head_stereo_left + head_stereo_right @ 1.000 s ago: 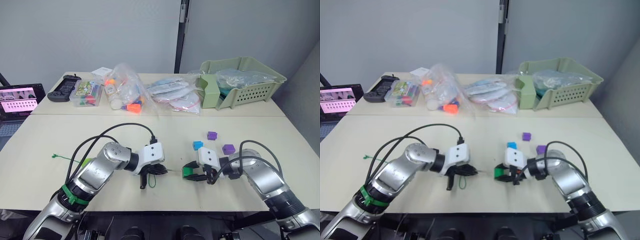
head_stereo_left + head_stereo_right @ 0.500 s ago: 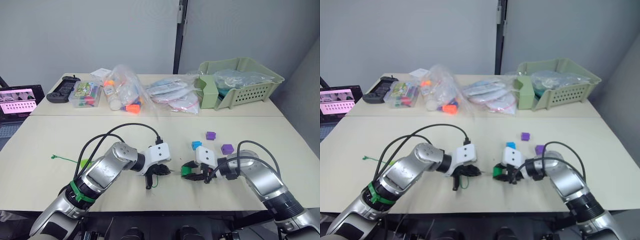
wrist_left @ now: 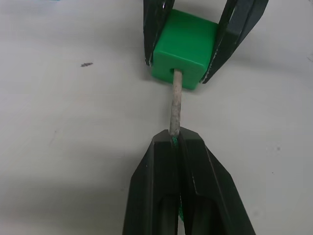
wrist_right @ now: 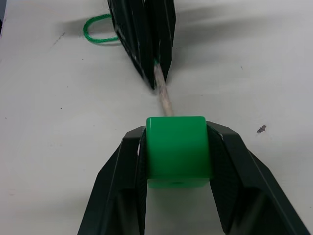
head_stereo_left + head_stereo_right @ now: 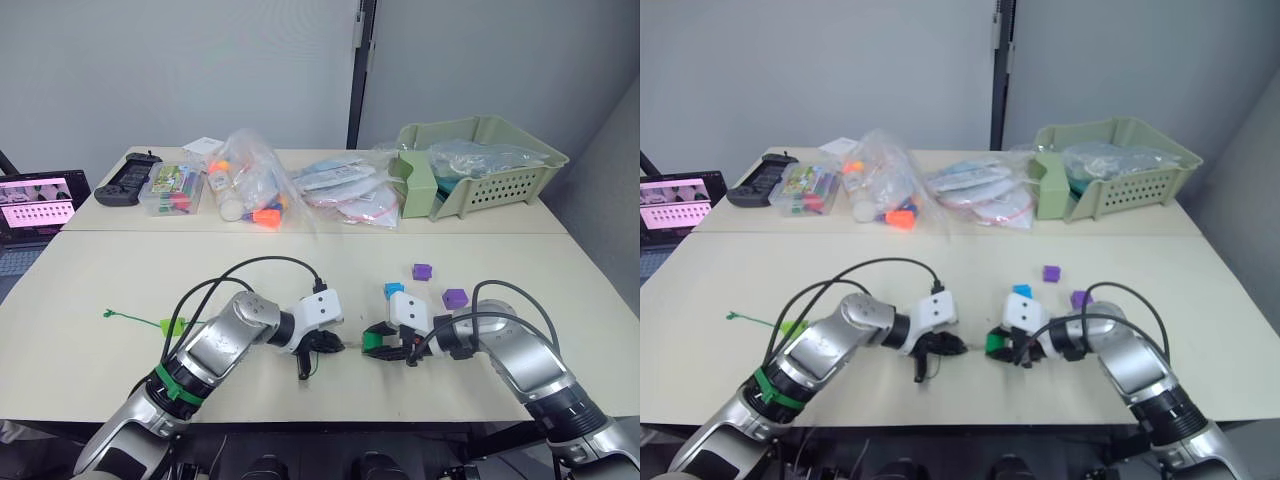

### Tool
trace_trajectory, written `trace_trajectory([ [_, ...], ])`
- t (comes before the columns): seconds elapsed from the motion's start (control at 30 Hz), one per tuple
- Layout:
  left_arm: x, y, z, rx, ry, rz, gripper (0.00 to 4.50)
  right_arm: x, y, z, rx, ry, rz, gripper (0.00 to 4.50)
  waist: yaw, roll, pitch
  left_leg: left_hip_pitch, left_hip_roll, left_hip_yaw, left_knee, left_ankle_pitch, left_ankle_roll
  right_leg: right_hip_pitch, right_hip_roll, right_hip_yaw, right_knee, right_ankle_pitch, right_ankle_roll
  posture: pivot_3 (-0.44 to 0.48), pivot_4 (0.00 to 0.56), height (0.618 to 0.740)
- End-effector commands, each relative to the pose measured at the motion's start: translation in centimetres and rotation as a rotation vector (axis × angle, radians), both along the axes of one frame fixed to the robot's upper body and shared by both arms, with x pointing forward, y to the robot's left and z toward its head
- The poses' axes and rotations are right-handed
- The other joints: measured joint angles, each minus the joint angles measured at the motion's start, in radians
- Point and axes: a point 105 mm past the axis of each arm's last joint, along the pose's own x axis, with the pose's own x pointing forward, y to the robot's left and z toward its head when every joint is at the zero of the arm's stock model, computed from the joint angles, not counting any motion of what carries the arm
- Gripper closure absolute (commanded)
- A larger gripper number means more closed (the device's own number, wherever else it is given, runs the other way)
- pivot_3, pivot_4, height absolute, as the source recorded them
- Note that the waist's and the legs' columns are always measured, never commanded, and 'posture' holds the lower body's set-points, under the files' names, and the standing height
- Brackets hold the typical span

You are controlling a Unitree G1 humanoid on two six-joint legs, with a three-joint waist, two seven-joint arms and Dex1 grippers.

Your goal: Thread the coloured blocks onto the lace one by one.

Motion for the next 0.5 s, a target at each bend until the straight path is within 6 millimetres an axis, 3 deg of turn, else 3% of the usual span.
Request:
trace_trajectory([
  [0.03, -1.2, -2.7, 1.4, -0.077, -0.049, -0.126, 4.50, -0.2, 0.9, 0.3, 0.020, -0.027, 0.006, 3.32, 0.002, 0.000, 0.000, 0.000, 0.000, 0.000, 0.000, 0.000, 0.000, 0.000, 0.000, 0.000, 0.000, 0.000, 0.000, 0.000, 0.150, 0.740],
  [0.23, -1.4, -2.8, 1.6, -0.093, -0.058, -0.138, 4.50, -0.8, 0.5, 0.0, 0.004, -0.013, 0.003, 3.32, 0.004, 0.000, 0.000, 0.000, 0.000, 0.000, 0.000, 0.000, 0.000, 0.000, 0.000, 0.000, 0.000, 0.000, 0.000, 0.000, 0.150, 0.740],
  [0.5, -1.0, -0.5, 2.2, -0.034, -0.068, -0.106, 4.50, -0.6, -0.9, -0.6, -0.047, -0.012, -0.024, 3.32, 0.003, 0.000, 0.000, -0.001, 0.000, 0.000, 0.000, 0.000, 0.000, 0.000, 0.000, 0.000, -0.002, 0.000, 0.000, 0.000, 0.150, 0.740],
])
